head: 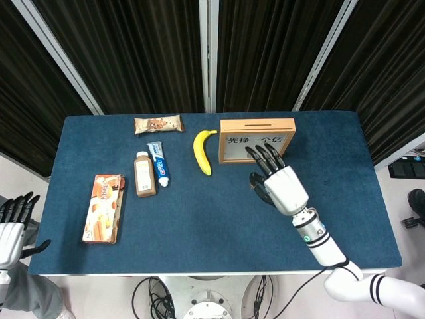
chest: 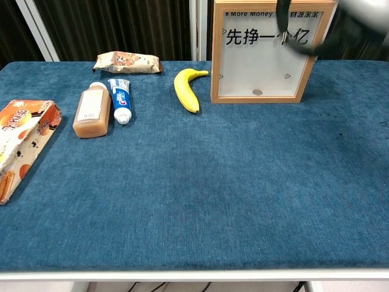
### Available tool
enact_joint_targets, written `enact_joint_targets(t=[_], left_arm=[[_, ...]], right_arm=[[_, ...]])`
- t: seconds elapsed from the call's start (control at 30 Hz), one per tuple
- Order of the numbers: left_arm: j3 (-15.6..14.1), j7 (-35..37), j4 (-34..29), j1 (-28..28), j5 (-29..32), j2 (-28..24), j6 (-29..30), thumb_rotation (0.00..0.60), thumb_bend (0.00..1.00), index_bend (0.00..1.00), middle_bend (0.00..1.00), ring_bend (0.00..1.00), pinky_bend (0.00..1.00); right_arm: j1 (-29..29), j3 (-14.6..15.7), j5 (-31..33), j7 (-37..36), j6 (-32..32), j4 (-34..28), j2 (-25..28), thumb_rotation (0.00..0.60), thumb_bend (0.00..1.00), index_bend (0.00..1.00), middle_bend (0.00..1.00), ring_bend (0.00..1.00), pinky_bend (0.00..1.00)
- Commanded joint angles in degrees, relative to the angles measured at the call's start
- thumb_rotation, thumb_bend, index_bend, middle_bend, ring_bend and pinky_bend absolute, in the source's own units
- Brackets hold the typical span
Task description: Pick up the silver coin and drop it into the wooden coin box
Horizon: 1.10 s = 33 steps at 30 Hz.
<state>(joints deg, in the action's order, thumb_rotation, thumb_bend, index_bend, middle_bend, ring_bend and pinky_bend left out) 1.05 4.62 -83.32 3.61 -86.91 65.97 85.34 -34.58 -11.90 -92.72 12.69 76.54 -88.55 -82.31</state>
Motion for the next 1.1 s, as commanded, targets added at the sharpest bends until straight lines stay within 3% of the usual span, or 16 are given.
enact_joint_targets(t=[0.03,0.2,0.4,0.63,0.9,1.1], left_arm=[[0.0,-0.2,-0.3,0.1,-0.2,-0.1,0.0,0.6,0.12,0.03,0.0,0.0,0.0],[-0.1,0.1,-0.4,0.5,-0.1,-0.2,-0.8,0.6,0.12,0.03,0.0,0.0,0.0],[-0.3,1.0,0.2,1.0,-0.3,-0.3,-1.7,0.6,0.12,0.03,0.0,0.0,0.0],[-0.5,1.2,0.8,1.3,-0.7,-0.3,-1.9,0.6,0.12,0.03,0.0,0.0,0.0],[-0.5,1.5,0.8,1.2,-1.1,-0.4,-1.2,0.6,0.12,0.03,0.0,0.0,0.0],[-0.7,1.6,1.0,1.2,-1.3,-0.4,-1.2,0.6,0.12,0.03,0.0,0.0,0.0]], right_arm=[[-2.0,-6.1,5.3,6.7,-1.3,-4.5,4.2,0.6,0.34,0.7,0.04,0.0,0.0],[-6.6,-12.0,19.6,19.1,-9.3,-3.3,5.0,0.6,0.34,0.71,0.03,0.0,0.0],[-12.2,-15.6,31.2,25.9,-15.1,-1.3,5.2,0.6,0.34,0.74,0.03,0.0,0.0],[-17.2,-16.9,41.0,30.4,-16.6,1.9,3.4,0.6,0.34,0.76,0.04,0.0,0.0],[-22.0,-18.1,58.3,38.5,-13.4,3.1,0.4,0.6,0.35,0.78,0.04,0.0,0.0],[-23.9,-17.1,63.3,40.7,-12.3,3.7,0.2,0.6,0.35,0.78,0.04,0.0,0.0]])
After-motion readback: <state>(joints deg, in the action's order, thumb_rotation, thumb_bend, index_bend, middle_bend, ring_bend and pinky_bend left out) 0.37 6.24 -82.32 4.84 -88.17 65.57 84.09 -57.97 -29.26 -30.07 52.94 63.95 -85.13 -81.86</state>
